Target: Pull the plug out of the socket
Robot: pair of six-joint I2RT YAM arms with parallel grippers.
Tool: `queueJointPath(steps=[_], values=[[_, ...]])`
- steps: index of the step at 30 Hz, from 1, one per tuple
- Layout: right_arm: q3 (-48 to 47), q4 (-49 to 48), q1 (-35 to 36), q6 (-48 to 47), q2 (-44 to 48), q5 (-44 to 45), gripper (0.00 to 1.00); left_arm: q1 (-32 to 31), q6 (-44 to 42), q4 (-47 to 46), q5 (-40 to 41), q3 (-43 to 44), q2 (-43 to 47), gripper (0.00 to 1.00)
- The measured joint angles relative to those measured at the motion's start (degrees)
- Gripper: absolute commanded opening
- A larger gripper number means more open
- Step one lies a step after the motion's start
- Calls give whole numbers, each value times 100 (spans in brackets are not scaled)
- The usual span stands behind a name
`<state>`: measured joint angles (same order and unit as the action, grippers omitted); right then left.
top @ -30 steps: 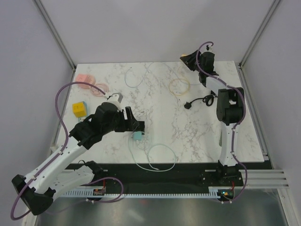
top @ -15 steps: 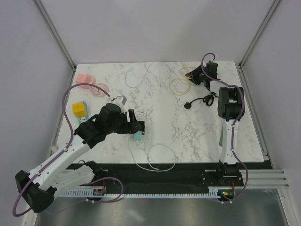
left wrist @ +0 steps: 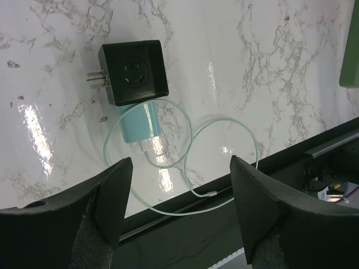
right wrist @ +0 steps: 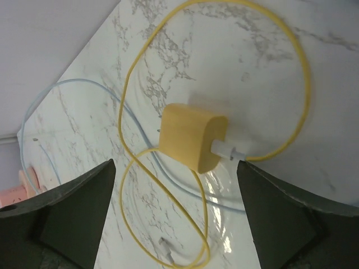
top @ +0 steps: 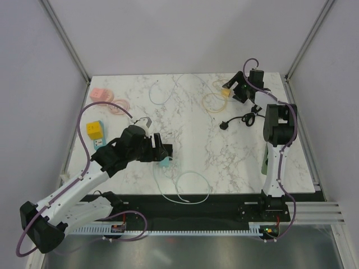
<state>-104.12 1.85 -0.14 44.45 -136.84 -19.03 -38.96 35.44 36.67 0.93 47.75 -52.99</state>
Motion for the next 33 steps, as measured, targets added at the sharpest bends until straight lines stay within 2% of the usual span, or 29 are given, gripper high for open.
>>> queueJointPath(steps=[9, 14, 17, 20, 27, 28, 30, 31, 33], values=[[739, 1119, -190, -1023, 1471, 1172, 98, 0, 125, 7, 7, -195, 52, 75], [1425, 1475, 109, -1453, 2697, 2177, 98, 0, 210, 20, 48, -387, 153, 72], [1716, 1620, 745, -1591, 3333, 2809, 98, 0, 286, 52, 52, -490, 177, 72], [1965, 1663, 1545, -1624, 3716, 3086, 98, 0, 396, 55, 68, -603, 251, 72], [2726, 1513, 3370, -1567, 3825, 2479, 98, 0, 719, 37, 197, -975, 612, 70], [2817, 1491, 3526, -1550, 3812, 2413, 98, 0, 758, 35, 199, -1027, 640, 57], [2977, 1460, 3982, -1517, 3733, 2356, 98, 0, 896, -22, 190, -1176, 693, 45], [3038, 1445, 4190, -1515, 3681, 2378, 98, 0, 931, -74, 179, -1263, 719, 41], [3123, 1412, 4642, -1519, 3589, 2509, 98, 0, 1027, -136, 136, -1451, 769, 40]])
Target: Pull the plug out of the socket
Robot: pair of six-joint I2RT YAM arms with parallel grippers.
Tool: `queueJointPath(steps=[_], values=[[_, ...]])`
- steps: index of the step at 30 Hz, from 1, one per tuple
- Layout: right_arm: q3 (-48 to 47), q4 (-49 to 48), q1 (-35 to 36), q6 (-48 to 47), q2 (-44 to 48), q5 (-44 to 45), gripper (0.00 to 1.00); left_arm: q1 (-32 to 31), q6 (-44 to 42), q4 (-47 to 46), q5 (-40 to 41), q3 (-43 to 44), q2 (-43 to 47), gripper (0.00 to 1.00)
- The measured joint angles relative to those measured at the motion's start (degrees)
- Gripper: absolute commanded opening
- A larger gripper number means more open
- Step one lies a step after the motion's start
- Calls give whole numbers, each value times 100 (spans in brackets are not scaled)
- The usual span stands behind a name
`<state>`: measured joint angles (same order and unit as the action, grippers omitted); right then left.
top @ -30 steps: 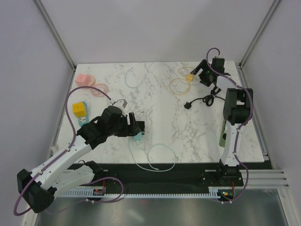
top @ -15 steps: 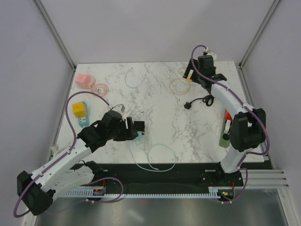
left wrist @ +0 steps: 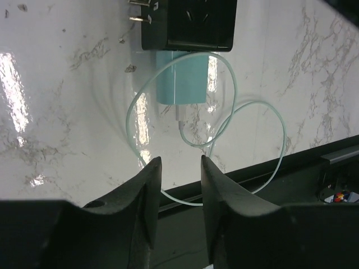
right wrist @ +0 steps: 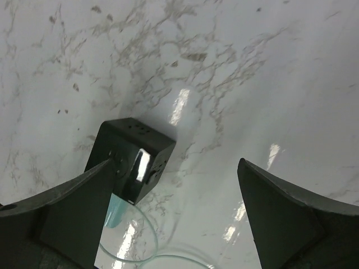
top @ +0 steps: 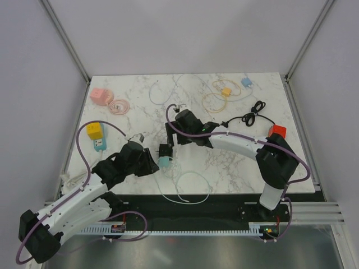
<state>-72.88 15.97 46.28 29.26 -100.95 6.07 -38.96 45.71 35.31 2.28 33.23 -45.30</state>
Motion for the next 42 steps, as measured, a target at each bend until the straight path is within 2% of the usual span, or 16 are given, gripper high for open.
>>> queueJointPath(steps=[5, 11, 21, 29, 36, 42], values=[[90, -35, 872, 103, -214, 457, 98, 0, 254, -116, -101, -463, 428, 41], [90, -92, 1285, 479, -518, 990, 98, 0, 516, -114, -98, -697, 1311, 42], [-334, 48, 1506, 1569, -992, 1880, 98, 0, 710, -61, -101, -750, 1617, 43], [-505, 245, 1506, 1873, -1001, 2288, 98, 0, 765, 26, -101, -876, 1751, 44], [-839, 249, 1506, 1045, -1060, 2227, 98, 0, 782, 61, -101, -892, 1711, 44], [-564, -42, 1504, 166, -992, 1939, 98, 0, 782, 55, -101, -892, 1493, 45]])
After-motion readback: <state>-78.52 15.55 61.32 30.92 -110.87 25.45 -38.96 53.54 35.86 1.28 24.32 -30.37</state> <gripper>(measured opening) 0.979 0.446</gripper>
